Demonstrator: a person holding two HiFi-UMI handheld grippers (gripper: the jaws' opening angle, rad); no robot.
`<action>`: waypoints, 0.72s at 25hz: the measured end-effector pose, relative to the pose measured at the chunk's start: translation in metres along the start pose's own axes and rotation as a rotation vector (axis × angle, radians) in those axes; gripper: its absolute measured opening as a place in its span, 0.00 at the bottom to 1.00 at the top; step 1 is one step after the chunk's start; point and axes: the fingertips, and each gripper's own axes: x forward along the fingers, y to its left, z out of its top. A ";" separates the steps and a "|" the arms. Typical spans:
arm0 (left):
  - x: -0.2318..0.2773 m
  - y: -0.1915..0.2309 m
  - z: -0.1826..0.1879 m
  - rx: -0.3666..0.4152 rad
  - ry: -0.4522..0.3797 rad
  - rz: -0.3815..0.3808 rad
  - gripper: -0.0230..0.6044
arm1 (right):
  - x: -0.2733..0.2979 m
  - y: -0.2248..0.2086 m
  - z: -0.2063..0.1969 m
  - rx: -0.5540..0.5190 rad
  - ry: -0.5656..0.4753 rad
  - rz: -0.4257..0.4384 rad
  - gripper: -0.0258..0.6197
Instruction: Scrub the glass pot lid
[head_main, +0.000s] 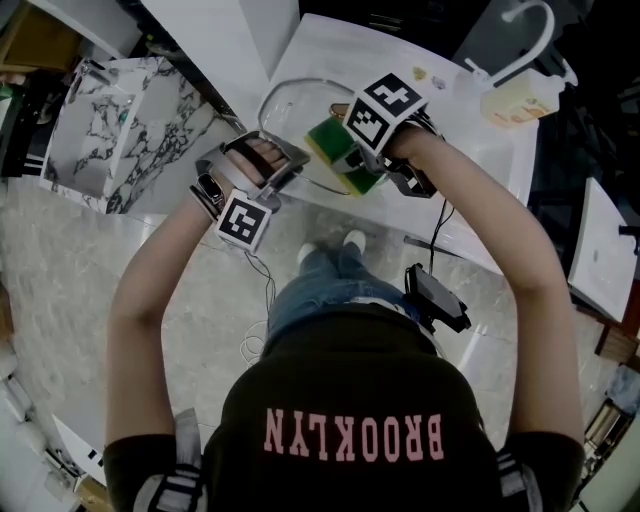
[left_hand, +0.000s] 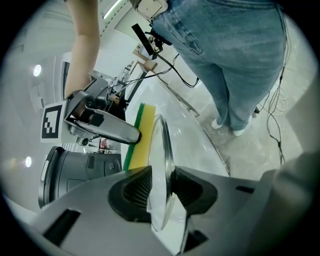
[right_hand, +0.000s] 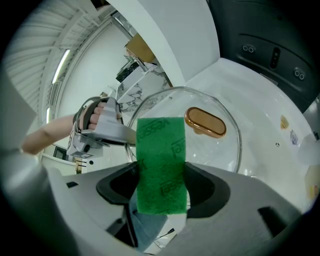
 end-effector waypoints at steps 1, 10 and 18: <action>0.000 0.000 0.000 0.000 -0.001 0.001 0.22 | 0.000 -0.003 -0.002 -0.004 0.006 0.003 0.47; -0.001 0.004 -0.007 0.034 0.008 0.005 0.22 | -0.001 -0.049 -0.028 -0.018 0.058 -0.022 0.47; -0.001 0.007 -0.008 0.055 0.028 0.010 0.22 | -0.003 -0.095 -0.026 -0.132 0.044 0.016 0.47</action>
